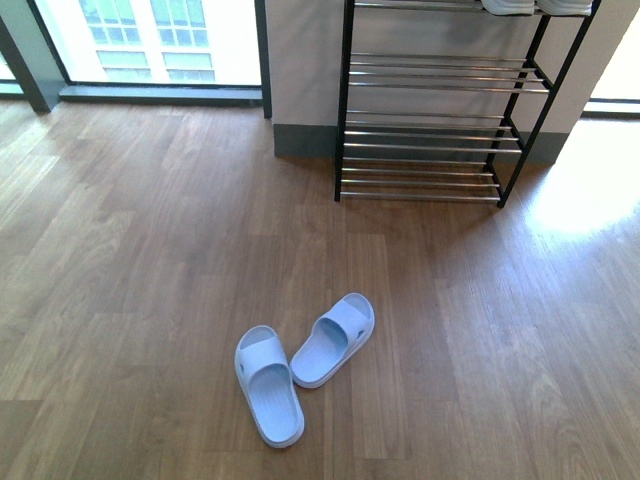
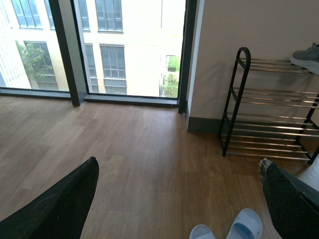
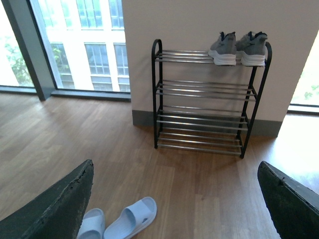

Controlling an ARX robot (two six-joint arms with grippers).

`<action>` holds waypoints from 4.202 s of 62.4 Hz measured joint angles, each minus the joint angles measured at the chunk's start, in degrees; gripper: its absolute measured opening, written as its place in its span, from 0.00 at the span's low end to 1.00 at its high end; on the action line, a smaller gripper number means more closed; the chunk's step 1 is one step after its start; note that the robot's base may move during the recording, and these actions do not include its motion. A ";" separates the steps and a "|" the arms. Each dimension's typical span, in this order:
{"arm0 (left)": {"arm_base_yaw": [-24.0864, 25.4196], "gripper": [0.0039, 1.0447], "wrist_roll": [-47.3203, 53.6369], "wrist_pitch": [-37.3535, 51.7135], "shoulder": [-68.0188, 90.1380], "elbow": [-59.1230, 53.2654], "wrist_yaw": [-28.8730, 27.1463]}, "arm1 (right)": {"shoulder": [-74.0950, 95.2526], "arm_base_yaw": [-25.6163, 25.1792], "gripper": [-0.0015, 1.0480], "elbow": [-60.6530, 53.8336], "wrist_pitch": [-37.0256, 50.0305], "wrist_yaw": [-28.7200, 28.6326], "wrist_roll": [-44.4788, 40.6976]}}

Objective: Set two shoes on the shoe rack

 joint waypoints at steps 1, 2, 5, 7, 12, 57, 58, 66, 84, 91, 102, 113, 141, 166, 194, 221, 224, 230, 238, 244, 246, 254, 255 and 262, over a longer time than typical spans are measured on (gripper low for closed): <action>0.00 0.91 0.00 0.02 0.00 0.00 0.00 | 0.00 0.00 0.91 0.00 0.00 0.00 0.00; 0.00 0.91 -0.02 0.00 0.00 0.00 0.00 | 0.00 0.00 0.91 0.00 0.00 0.00 0.00; 0.00 0.91 -0.02 0.00 0.00 0.00 0.00 | 0.00 0.00 0.91 0.00 0.00 0.00 0.00; 0.00 0.91 0.00 0.02 0.00 0.00 0.00 | 0.00 0.00 0.91 0.00 0.00 0.00 -0.02; 0.00 0.91 0.00 0.02 0.00 0.00 0.00 | 0.00 0.00 0.91 0.00 0.00 0.02 -0.02; 0.00 0.91 0.00 0.00 0.00 0.00 0.00 | 0.00 0.00 0.91 0.00 0.00 0.00 0.00; 0.00 0.91 0.00 0.00 0.00 0.00 0.00 | 0.00 0.00 0.91 0.00 0.00 0.00 0.00; 0.00 0.91 0.00 0.00 0.00 0.00 0.00 | 0.00 0.00 0.91 0.00 0.00 0.02 0.00; 0.00 0.91 0.00 0.00 0.00 0.00 0.00 | 0.00 0.00 0.91 0.00 0.00 0.00 0.00; 0.00 0.91 0.00 0.00 0.00 0.00 0.00 | 0.00 0.00 0.91 0.00 0.00 0.00 0.00; 0.00 0.91 0.00 0.00 0.00 0.00 0.00 | 0.00 0.00 0.91 0.00 0.00 0.00 0.00; 0.00 0.91 0.00 0.00 0.00 0.00 0.00 | 0.02 0.00 0.91 0.00 0.00 0.02 0.00; -1.53 0.91 -2.23 -3.13 1.22 0.96 -4.81 | 0.04 0.00 0.91 0.00 0.00 0.00 0.00; -22.60 0.91 0.46 14.97 64.70 17.81 -10.93 | 0.04 0.00 0.91 0.00 0.00 0.02 0.00; -27.08 0.91 -6.84 12.52 127.54 45.42 -19.12 | 0.04 0.00 0.91 0.00 0.00 0.00 0.00; -26.73 0.91 -20.74 -0.59 156.93 74.86 -22.36 | 0.04 0.00 0.91 0.00 0.00 0.00 0.00; -26.75 0.91 -21.31 -1.11 158.77 76.83 -22.34 | 0.04 0.00 0.91 0.00 0.00 0.00 0.00; -26.91 0.91 -22.14 -1.57 161.04 80.30 -22.23 | 0.04 0.00 0.91 0.00 0.00 0.00 0.00; -27.96 0.91 -23.85 -2.01 163.71 83.76 -21.07 | 0.04 0.00 0.91 0.00 0.00 0.00 0.00; -28.74 0.91 -25.22 -2.82 165.57 85.26 -21.22 | 0.04 0.00 0.91 0.00 0.00 0.00 0.00; -28.81 0.91 -25.55 -2.89 166.11 85.61 -21.22 | 0.04 0.00 0.91 0.00 0.00 0.02 0.00; -28.46 0.91 -26.84 -3.19 167.25 87.19 -21.90 | 0.04 0.00 0.91 0.00 0.00 0.02 0.00; -28.37 0.91 -26.93 -3.28 167.29 87.34 -21.94 | 0.04 0.00 0.91 0.00 0.00 0.00 0.00; -27.76 0.91 -27.85 -3.76 167.82 88.87 -23.47 | 0.04 0.00 0.91 0.00 0.00 0.00 0.00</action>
